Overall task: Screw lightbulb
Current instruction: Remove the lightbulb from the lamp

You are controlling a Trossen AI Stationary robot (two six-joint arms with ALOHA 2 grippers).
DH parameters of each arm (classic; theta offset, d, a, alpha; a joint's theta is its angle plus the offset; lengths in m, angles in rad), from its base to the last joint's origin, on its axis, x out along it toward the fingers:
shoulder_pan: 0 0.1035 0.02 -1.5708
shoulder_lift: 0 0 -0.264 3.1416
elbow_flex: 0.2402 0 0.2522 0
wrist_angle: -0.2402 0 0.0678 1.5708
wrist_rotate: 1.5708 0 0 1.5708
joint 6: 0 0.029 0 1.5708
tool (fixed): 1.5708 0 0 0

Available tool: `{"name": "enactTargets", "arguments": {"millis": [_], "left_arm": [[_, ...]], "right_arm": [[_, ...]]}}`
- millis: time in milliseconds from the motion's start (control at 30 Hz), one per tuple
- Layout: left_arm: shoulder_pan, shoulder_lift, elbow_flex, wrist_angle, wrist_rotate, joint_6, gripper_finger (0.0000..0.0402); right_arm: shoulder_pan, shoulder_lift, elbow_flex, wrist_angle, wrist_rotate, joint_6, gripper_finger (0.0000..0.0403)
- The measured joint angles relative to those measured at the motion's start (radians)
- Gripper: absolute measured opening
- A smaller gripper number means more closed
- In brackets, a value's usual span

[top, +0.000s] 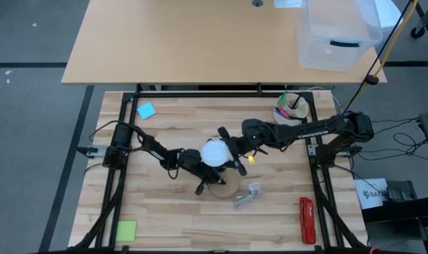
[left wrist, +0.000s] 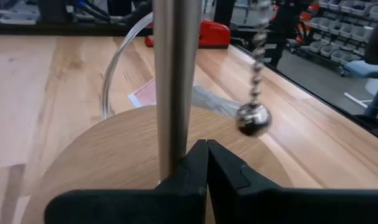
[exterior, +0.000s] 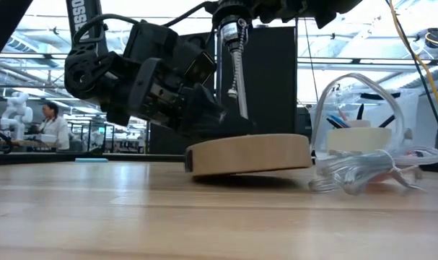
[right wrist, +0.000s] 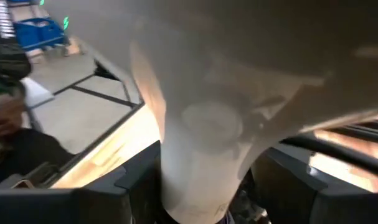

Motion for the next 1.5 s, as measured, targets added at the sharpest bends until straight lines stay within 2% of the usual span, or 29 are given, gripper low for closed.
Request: {"name": "enactTargets", "arguments": {"millis": [400, 667, 733, 833, 967, 1100, 1333, 1500], "left_arm": [[-0.009, -0.034, 0.001, -0.004, -0.085, 0.023, 0.0004], [-0.014, -0.065, 0.001, -0.067, -0.118, 0.025, 0.0004], [-0.019, -0.065, 0.001, -0.072, -0.127, 0.025, 0.0004], [-0.019, -0.064, 0.001, -0.077, -0.133, 0.025, 0.0004], [-0.019, -0.077, 0.001, -0.084, -0.146, 0.025, 0.0004], [-0.019, -0.121, -0.012, -0.082, -0.16, 0.027, 0.0004], [-0.019, -0.247, -0.108, -0.078, -0.248, 0.041, 0.0004], [-0.036, -0.346, -0.16, -0.075, -0.309, 0.062, 0.0004]], "right_arm": [[0.046, 0.0, 0.0, 0.002, 0.162, 0.013, 0.0222], [0.062, -0.009, -0.001, -0.014, 0.19, 0.018, 0.0222], [0.071, -0.013, -0.002, -0.021, 0.224, 0.018, 0.0222], [0.084, -0.036, -0.002, -0.049, 0.287, 0.01, 0.0222], [0.1, -0.088, -0.003, -0.081, 0.31, 0.011, 0.0222], [0.124, -0.139, -0.005, -0.138, 0.401, 0.013, 0.0222], [0.156, -0.222, -0.117, -0.092, 0.495, 0.046, 0.0222], [0.174, -0.273, -0.229, 0.042, 0.51, 0.072, 0.0222]]}}
